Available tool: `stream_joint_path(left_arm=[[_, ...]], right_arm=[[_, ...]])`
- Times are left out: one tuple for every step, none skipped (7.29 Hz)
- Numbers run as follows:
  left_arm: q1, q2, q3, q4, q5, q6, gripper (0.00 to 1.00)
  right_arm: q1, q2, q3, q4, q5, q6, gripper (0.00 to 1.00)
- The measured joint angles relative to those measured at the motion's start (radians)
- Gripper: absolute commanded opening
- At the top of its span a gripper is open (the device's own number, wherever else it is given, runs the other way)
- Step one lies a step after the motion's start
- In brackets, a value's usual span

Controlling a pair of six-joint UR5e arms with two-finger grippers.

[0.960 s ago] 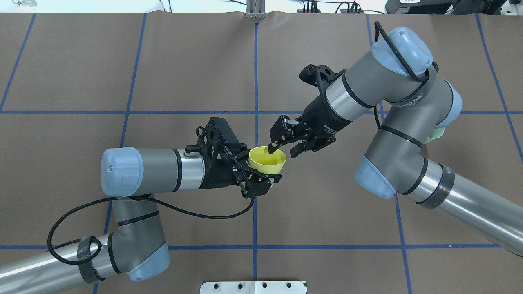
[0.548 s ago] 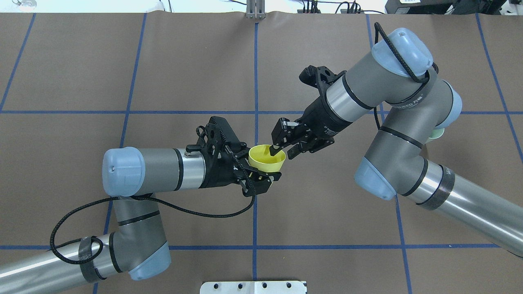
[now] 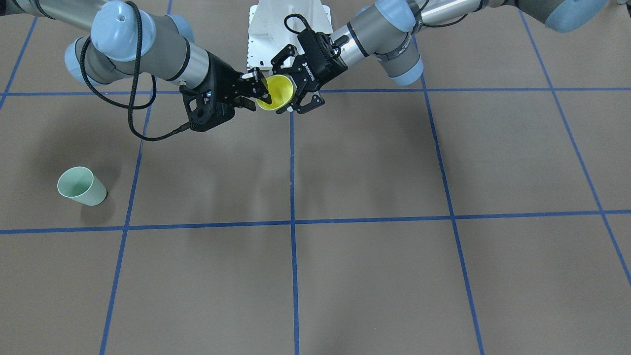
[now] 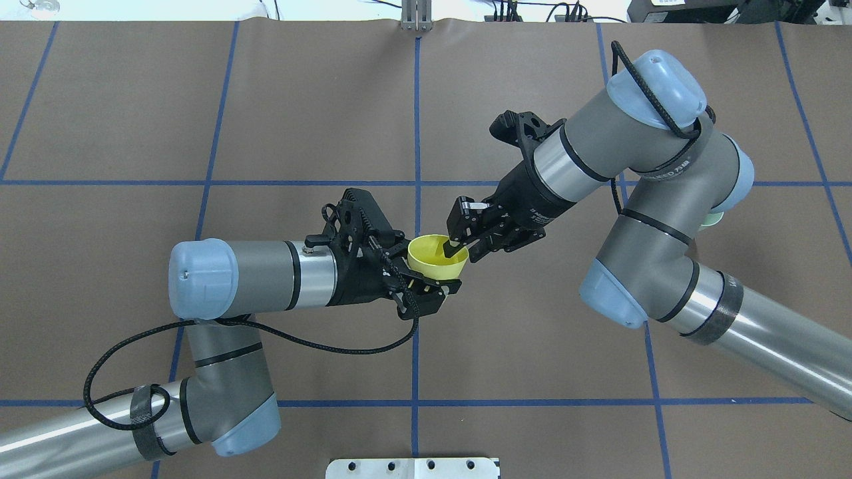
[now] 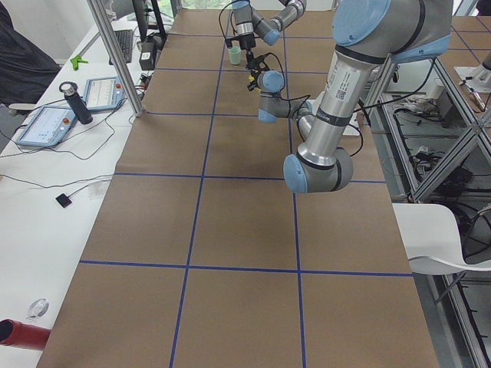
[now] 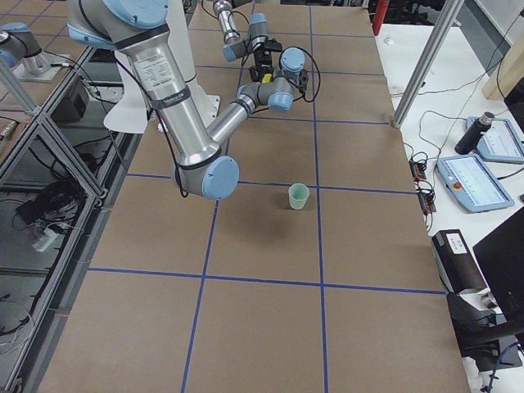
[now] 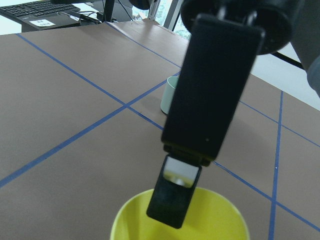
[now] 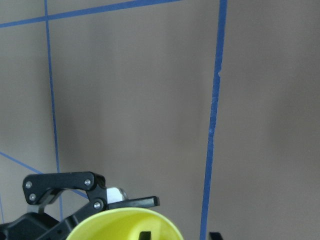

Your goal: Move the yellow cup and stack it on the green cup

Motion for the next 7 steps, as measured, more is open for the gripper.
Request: stream_joint_path(left_arm=[[0.0, 0.0, 0.0, 0.0, 0.001, 0.0, 0.0], [0.0, -0.001, 0.001, 0.0, 0.004, 0.0, 0.0], [0.0, -0.001, 0.001, 0.001, 0.01, 0.0, 0.0], [0.0, -0.001, 0.001, 0.001, 0.013, 0.0, 0.0], [0.0, -0.001, 0.002, 0.001, 0.015, 0.0, 0.0], [0.0, -0.002, 0.003, 0.002, 0.015, 0.0, 0.0], [0.0, -0.001, 0.003, 0.001, 0.015, 0.0, 0.0]], right_arm=[[0.001, -0.005, 0.002, 0.001, 0.002, 0.0, 0.33], [0.001, -0.008, 0.003, 0.002, 0.003, 0.0, 0.33], [0.001, -0.009, 0.004, 0.002, 0.003, -0.001, 0.33], [0.001, -0.009, 0.005, 0.002, 0.003, 0.0, 0.33], [0.0, -0.009, 0.005, 0.002, 0.002, -0.001, 0.31], [0.0, -0.009, 0.005, 0.002, 0.002, 0.0, 0.27], [0.0, -0.009, 0.005, 0.002, 0.002, 0.0, 0.24]])
